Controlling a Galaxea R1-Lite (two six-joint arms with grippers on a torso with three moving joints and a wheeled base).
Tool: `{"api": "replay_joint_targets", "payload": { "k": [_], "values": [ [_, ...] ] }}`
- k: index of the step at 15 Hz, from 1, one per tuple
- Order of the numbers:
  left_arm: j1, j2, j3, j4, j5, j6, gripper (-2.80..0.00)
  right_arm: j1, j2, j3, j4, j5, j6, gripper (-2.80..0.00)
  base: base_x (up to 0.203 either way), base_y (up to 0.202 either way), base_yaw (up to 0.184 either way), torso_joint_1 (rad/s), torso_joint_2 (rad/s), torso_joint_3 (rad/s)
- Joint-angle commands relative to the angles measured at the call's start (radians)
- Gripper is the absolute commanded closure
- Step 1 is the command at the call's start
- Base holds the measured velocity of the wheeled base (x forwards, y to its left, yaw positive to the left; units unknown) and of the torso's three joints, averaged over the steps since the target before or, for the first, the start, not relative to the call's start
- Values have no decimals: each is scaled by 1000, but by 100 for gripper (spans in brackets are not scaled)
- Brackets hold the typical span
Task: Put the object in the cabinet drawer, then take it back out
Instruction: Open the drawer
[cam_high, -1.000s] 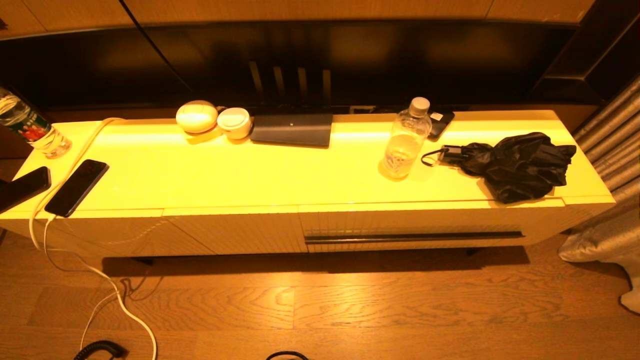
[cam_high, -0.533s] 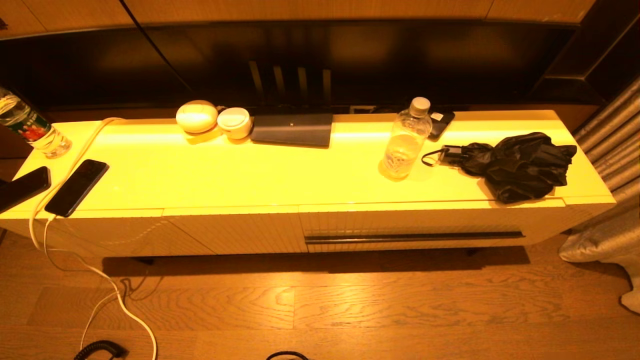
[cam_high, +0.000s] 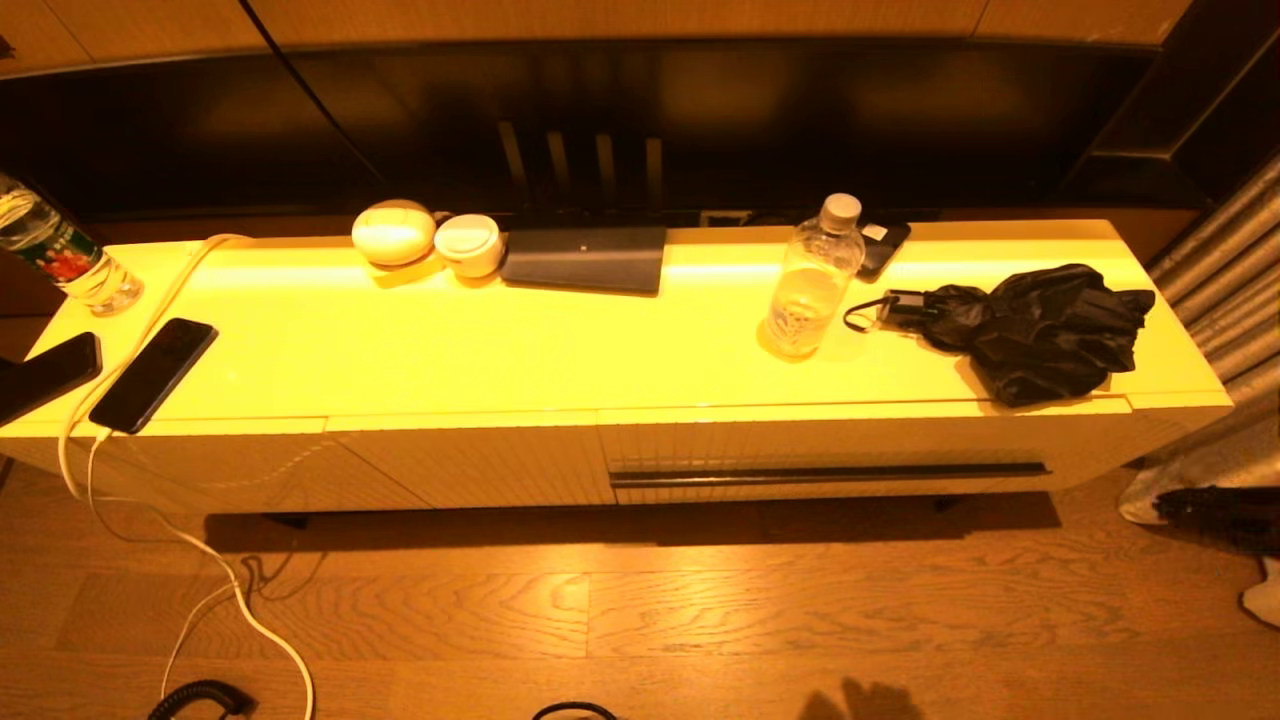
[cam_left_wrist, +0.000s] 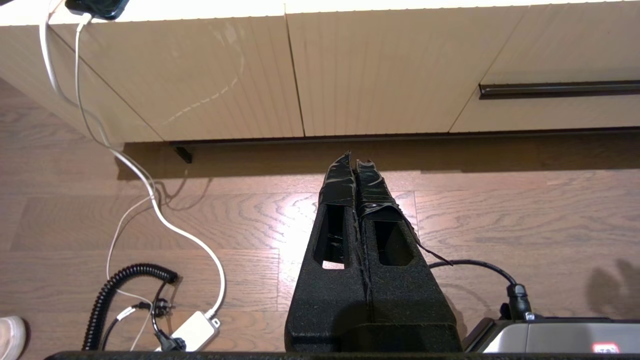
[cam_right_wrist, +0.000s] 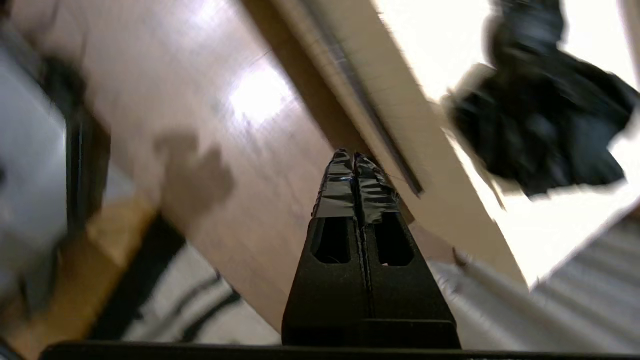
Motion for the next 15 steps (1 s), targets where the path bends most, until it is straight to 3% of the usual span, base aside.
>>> {"api": "replay_joint_targets", "payload": {
  "k": [1,4,6,9,15],
  "values": [
    [0,0,2,-1,1,0,0,105,110,44,-4,-28,-89,0,0,0,0,0,0,0],
    [0,0,2,-1,1,0,0,200,212,106,-28,-141,-120,0,0,0,0,0,0,0],
    [0,0,2,-1,1,0,0,222,283,169,-119,-166,-121,0,0,0,0,0,0,0],
    [0,0,3,-1,1,0,0,237,418,330,-441,-181,-126,0,0,0,0,0,0,0],
    [0,0,2,1,1,0,0,232,647,529,-923,-197,-203,0,0,0,0,0,0,0]
  ]
}}
